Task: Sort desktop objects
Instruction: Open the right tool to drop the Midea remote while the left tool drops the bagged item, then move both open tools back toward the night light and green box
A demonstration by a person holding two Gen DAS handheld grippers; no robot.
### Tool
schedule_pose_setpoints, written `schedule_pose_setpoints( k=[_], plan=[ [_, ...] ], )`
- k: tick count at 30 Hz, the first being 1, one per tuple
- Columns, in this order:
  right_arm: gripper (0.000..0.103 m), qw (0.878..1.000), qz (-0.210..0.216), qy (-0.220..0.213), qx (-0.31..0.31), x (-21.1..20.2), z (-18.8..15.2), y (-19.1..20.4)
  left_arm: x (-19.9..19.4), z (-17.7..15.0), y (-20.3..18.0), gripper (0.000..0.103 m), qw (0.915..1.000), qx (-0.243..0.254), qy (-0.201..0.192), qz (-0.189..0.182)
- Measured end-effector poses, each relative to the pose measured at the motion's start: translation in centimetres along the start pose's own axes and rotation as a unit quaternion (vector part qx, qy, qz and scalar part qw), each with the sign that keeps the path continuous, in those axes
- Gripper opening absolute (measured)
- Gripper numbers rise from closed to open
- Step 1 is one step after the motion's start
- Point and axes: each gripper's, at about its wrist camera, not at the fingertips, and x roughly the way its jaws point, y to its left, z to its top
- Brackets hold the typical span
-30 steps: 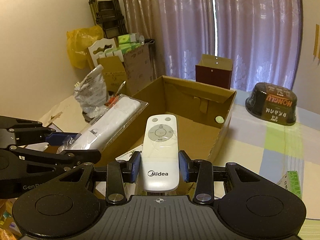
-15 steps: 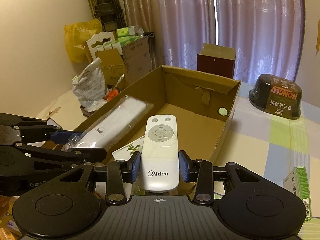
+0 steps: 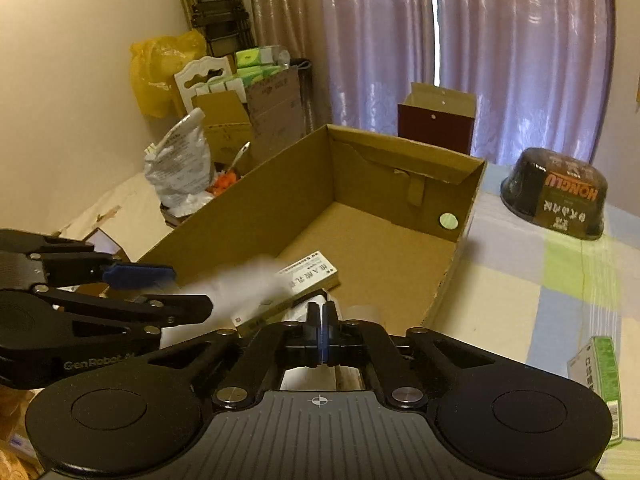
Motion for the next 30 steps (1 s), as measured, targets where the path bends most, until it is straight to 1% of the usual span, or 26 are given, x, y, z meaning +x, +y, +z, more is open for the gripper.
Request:
schedule_pose_setpoints(
  k=[16, 17, 18, 19, 22, 25, 26, 27, 28, 29, 30],
  plan=[
    [0.000, 1.000, -0.006, -0.023, 0.001, -1.7, -0.2, -0.5, -1.2, 0.0, -0.1, 0.034, 0.9999, -0.004, -0.009, 0.005],
    [0.000, 1.000, -0.009, -0.025, 0.001, -1.8, -0.2, -0.6, -1.4, 0.0, -0.2, 0.035, 0.9999, -0.004, -0.010, 0.005],
    [0.000, 1.000, -0.010, -0.027, 0.000, -2.0, -0.3, -0.7, -1.6, -0.1, -0.3, 0.041, 0.9999, -0.005, -0.011, 0.005],
    [0.000, 1.000, -0.011, -0.027, -0.001, -2.3, -0.5, -0.7, -1.8, -0.1, -0.4, 0.044, 0.9999, -0.006, -0.013, 0.005],
    [0.000, 0.999, -0.015, -0.030, -0.008, -3.2, -1.0, -0.9, -2.4, -0.4, -0.8, 0.045, 0.9999, -0.009, -0.013, -0.005],
    [0.001, 0.999, -0.017, -0.036, -0.008, -4.4, -1.6, -1.4, -3.2, -0.8, -1.6, 0.045, 0.9998, -0.006, -0.018, -0.007],
    [0.014, 0.999, -0.018, -0.038, -0.007, -4.8, -1.8, -1.6, -3.5, -0.9, -2.0, 0.046, 0.9997, -0.006, -0.021, -0.008],
    [0.060, 0.999, -0.021, -0.044, -0.003, -5.5, -2.1, -1.9, -3.8, -1.1, -2.3, 0.046, 0.9997, -0.005, -0.024, -0.010],
    [0.078, 0.998, -0.025, -0.051, 0.001, -6.2, -2.4, -2.2, -4.2, -1.2, -2.7, 0.046, 0.9996, -0.004, -0.027, -0.011],
    [0.083, 0.997, -0.031, -0.064, 0.001, -7.0, -2.9, -2.4, -4.6, -1.3, -3.1, 0.048, 0.9995, -0.003, -0.030, -0.013],
    [0.083, 0.997, -0.033, -0.066, 0.000, -7.7, -3.3, -2.5, -5.1, -1.5, -3.6, 0.048, 0.9993, -0.001, -0.033, -0.016]
  ],
)
